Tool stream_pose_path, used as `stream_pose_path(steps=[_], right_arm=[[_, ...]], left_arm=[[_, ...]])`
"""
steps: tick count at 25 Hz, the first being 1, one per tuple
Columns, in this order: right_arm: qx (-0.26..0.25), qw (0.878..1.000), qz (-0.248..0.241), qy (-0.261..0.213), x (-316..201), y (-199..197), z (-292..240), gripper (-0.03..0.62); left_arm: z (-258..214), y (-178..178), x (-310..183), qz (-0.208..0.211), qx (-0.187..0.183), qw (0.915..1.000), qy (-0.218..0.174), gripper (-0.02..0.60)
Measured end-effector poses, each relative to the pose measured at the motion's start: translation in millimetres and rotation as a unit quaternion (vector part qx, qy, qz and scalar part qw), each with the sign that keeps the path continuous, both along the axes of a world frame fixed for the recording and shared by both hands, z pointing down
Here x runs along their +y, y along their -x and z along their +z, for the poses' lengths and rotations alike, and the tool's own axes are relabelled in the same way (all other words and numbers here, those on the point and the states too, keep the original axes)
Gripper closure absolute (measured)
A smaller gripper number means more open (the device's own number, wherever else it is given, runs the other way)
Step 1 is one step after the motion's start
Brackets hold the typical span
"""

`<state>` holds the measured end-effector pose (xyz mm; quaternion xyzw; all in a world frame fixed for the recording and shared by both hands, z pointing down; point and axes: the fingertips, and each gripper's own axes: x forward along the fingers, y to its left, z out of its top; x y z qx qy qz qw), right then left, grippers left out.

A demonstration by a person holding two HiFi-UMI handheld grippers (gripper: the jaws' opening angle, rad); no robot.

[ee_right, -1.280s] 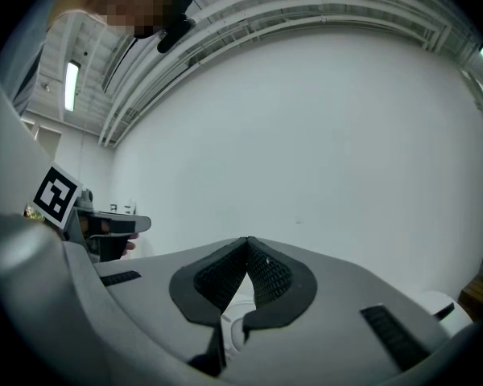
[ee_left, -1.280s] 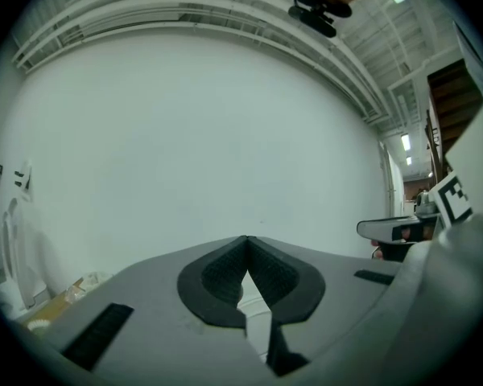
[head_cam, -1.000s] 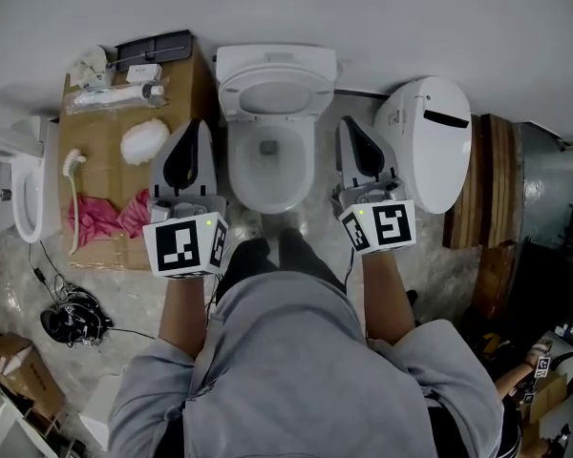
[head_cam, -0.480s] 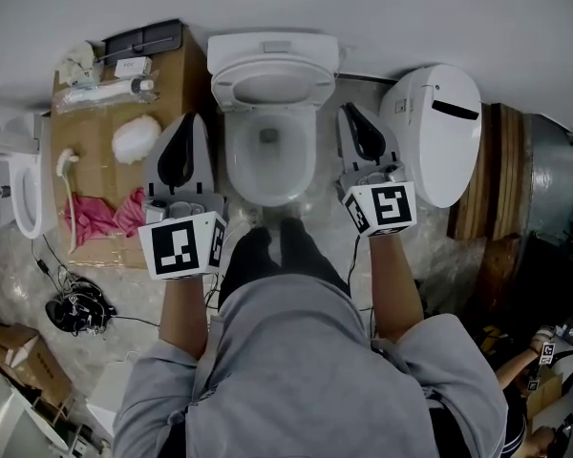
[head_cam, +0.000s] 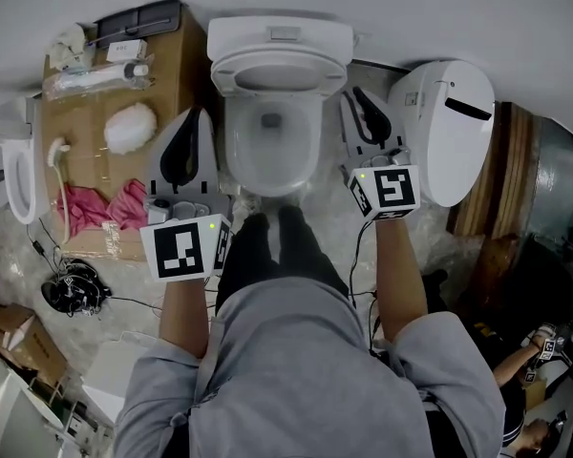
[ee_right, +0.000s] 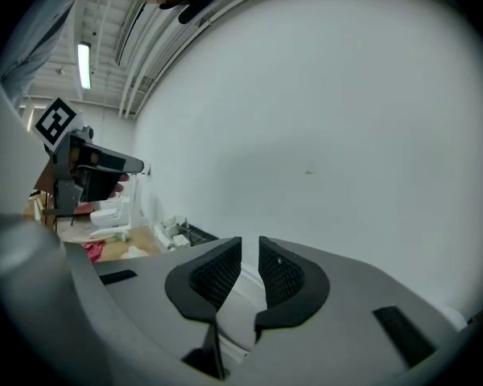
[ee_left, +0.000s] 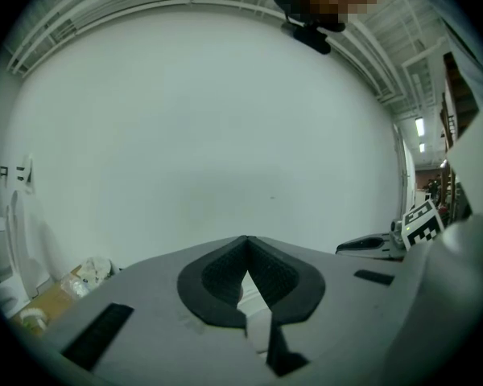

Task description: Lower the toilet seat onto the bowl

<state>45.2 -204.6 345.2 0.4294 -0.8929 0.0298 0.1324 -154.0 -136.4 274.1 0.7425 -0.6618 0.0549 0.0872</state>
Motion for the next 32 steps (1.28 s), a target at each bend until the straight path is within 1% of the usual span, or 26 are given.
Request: stream_pose_path(steps=[7,10,21,32], right_arm=[[0.022,0.999,-0.024,0.014,-23.9,11.9,30.1,0.548],[0.036,0.998,-0.033,0.026,-31.1,15.4,48.9,0.530],[0.073,0.995,-0.052,0.047,-56.7,17.6,99.6,0.511],[0.100,0.990,-0.074,0.063,-79.6,29.4,136.2,0.476]], left_arm=[[24.1,2.4,-11.2,-0.004,-0.003,0.9997,0.022,0.583],[35.3,4.0,-15.2,-0.007,-0.003,0.9995,0.031,0.583],[68.7,7.3,-25.1,-0.014,-0.003,0.9983,0.057,0.583],[88.3,15.9,-30.7,-0.023,-0.004,0.9970,0.073,0.583]])
